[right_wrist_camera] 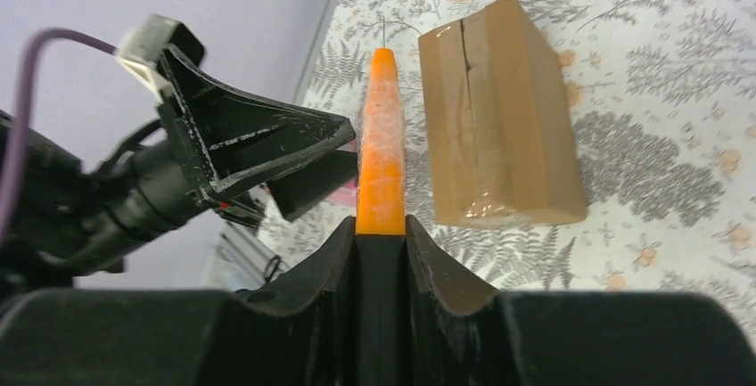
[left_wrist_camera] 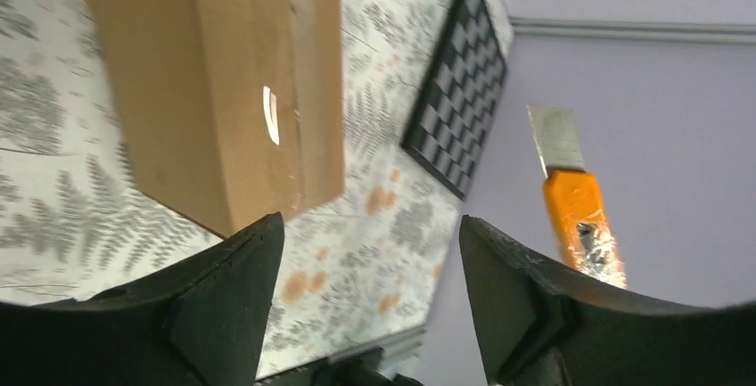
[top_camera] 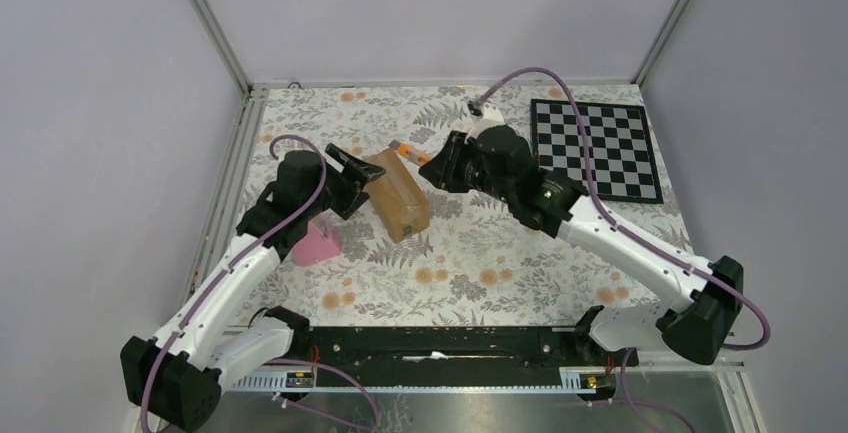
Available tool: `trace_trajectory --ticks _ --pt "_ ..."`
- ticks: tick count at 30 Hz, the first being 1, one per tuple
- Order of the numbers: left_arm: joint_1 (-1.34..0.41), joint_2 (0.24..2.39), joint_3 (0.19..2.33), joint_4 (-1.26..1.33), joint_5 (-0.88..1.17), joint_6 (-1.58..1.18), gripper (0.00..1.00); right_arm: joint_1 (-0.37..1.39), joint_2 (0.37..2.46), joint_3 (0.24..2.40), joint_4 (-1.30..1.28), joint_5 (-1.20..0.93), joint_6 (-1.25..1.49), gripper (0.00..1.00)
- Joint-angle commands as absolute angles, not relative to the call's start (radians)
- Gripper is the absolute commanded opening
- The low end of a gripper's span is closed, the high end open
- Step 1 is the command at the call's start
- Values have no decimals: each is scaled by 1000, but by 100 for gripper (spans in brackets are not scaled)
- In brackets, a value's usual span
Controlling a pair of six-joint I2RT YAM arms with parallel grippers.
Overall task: Unpack the express box
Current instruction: Cut the express box at the center of the board.
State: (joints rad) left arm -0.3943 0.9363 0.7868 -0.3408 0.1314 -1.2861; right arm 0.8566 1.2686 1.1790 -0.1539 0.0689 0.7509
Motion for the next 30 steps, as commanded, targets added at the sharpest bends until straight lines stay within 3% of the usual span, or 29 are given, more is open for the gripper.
trace_trajectory --ticks 1,7,15,27,30 --pt "-383 1019 900 -597 -47 -1135 71 857 1361 1305 -294 78 533 0" --pt "-381 1171 927 -572 -50 -1077 70 860 1422 1378 -362 113 440 0" --pt "-375 1203 773 -279 74 -1135 74 875 1476 1424 -402 114 393 0" --pt "-367 1200 685 -236 92 -1166 41 926 1543 1483 -472 152 339 0" --pt "-364 1199 682 -242 95 -1164 38 953 1573 1509 -489 188 317 0"
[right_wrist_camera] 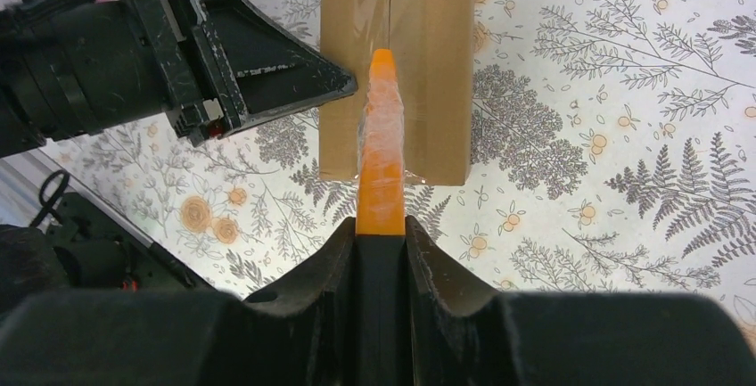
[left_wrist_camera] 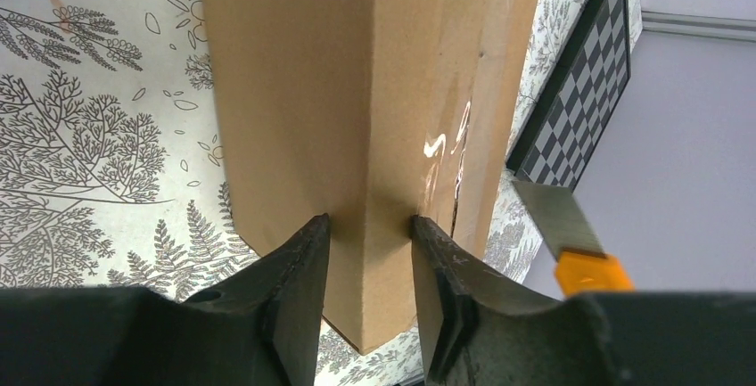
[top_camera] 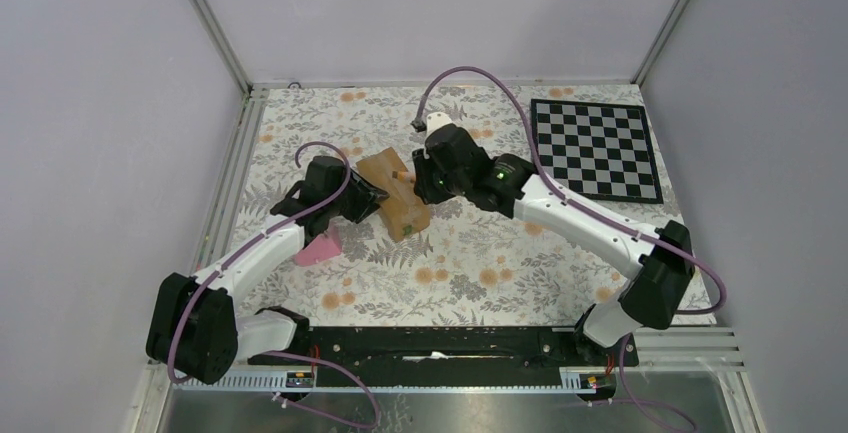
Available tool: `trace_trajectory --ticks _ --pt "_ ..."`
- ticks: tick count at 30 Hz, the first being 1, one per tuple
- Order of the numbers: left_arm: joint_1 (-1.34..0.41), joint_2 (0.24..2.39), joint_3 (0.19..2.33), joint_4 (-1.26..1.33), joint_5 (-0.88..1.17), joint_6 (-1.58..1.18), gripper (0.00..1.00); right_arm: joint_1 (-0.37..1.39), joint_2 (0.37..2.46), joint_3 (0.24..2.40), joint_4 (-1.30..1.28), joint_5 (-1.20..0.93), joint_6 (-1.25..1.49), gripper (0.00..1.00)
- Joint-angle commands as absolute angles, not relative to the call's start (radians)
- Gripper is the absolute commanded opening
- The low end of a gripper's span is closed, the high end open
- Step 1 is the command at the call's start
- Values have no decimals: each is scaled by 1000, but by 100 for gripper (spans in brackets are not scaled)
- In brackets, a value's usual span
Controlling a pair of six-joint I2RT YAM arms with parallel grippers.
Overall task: Unpack the express box
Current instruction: Cut the express box at the center of the board.
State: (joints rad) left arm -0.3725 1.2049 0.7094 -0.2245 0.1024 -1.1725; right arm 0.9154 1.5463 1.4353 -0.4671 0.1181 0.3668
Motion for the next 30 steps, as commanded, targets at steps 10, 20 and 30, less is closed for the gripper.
trace_trajectory --ticks 10,20,30 --pt "-360 1218 673 -268 103 -1168 27 989 1645 1583 -496 297 262 0" --pt "-359 1250 689 -297 112 -1163 22 994 1702 1598 -494 303 228 0" --pt "-359 1252 685 -296 116 -1169 22 1001 1702 1585 -498 278 234 0"
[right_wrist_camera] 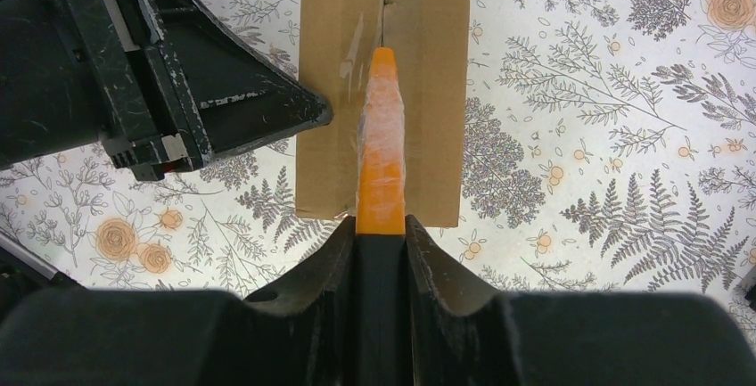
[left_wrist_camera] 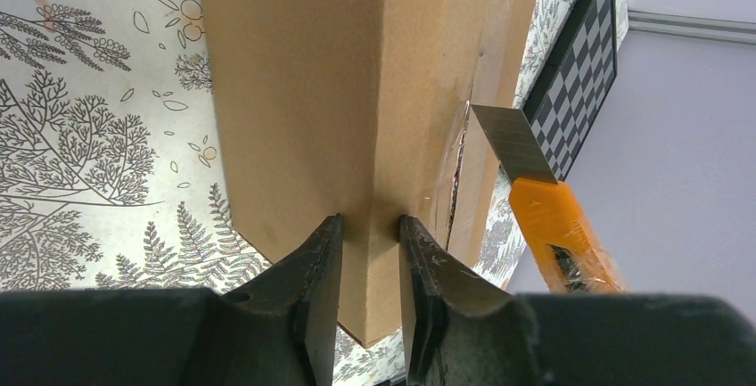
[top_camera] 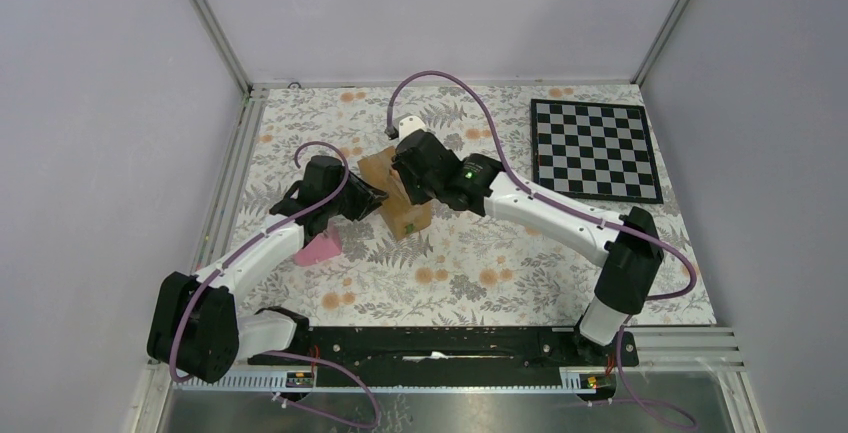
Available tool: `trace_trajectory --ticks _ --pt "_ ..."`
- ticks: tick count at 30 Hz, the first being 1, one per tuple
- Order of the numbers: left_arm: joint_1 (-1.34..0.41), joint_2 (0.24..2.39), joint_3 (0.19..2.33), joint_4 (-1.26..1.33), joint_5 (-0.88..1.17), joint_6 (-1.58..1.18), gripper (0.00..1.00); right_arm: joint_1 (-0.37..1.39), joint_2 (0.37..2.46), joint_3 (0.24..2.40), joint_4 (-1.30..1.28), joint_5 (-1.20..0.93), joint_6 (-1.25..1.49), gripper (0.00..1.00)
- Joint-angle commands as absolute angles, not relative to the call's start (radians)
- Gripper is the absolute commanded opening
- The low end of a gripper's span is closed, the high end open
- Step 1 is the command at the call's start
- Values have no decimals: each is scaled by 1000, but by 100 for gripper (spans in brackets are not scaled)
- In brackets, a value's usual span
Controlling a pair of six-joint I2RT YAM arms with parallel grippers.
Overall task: Unpack the express box
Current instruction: Cut the express box at the center of the board.
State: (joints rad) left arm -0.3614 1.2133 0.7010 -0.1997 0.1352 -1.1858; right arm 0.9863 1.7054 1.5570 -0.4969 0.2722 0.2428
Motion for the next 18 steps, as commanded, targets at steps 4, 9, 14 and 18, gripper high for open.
trace_trajectory --ticks 4,9,14,18 --pt "-359 1252 687 -301 116 -1173 22 1000 1705 1580 -517 279 235 0" --pt "-359 1253 683 -307 118 -1189 22 1002 1701 1578 -551 292 236 0" --pt "-359 1256 680 -319 113 -1206 21 1002 1695 1575 -578 320 234 0" --pt "-358 1255 679 -326 109 -1213 21 1003 1693 1580 -596 312 233 0"
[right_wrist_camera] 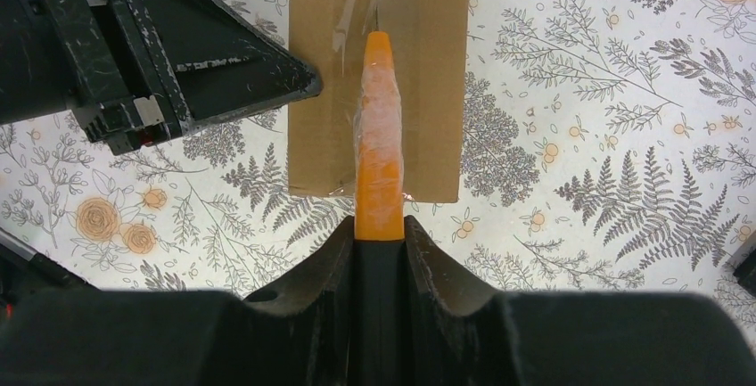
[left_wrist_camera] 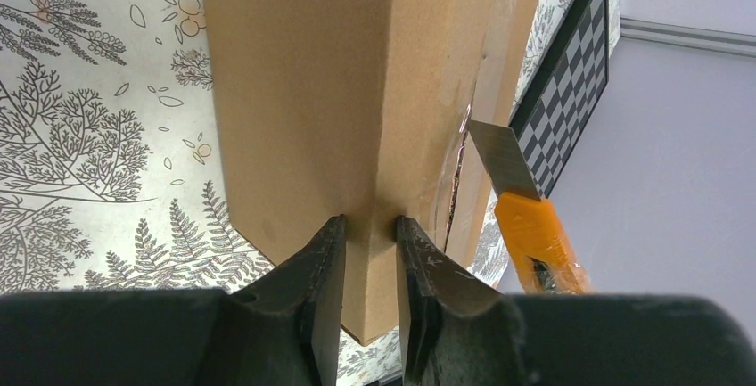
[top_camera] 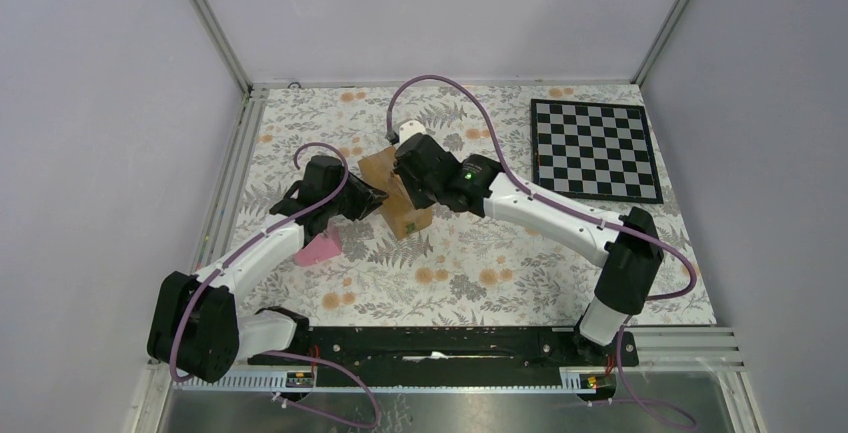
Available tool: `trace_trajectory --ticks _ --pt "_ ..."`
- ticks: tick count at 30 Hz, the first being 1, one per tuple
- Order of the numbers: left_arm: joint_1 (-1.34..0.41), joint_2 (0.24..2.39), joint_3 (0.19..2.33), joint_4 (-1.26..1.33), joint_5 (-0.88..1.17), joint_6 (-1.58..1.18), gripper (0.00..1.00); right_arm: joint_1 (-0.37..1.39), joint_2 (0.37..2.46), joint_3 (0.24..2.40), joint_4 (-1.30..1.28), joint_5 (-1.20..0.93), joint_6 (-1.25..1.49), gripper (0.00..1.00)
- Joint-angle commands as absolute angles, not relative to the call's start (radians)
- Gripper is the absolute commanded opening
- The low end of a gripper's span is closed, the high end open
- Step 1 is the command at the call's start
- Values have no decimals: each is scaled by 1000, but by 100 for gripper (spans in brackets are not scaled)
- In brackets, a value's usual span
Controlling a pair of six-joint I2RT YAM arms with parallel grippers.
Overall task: Unpack the express box
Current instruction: Cut the express box at the center of the board.
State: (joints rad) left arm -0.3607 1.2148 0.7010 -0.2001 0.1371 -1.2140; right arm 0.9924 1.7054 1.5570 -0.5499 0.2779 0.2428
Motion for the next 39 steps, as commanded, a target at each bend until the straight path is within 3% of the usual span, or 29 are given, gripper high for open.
trace_trajectory --ticks 1,19,39 --pt "-359 1254 678 -327 108 -1218 21 1003 1693 1583 -602 307 231 0" --pt "-359 1242 668 -328 105 -1256 21 1026 1781 1740 -840 209 207 0" --pt "-358 1229 671 -330 107 -1254 22 1037 1834 1858 -977 269 235 0"
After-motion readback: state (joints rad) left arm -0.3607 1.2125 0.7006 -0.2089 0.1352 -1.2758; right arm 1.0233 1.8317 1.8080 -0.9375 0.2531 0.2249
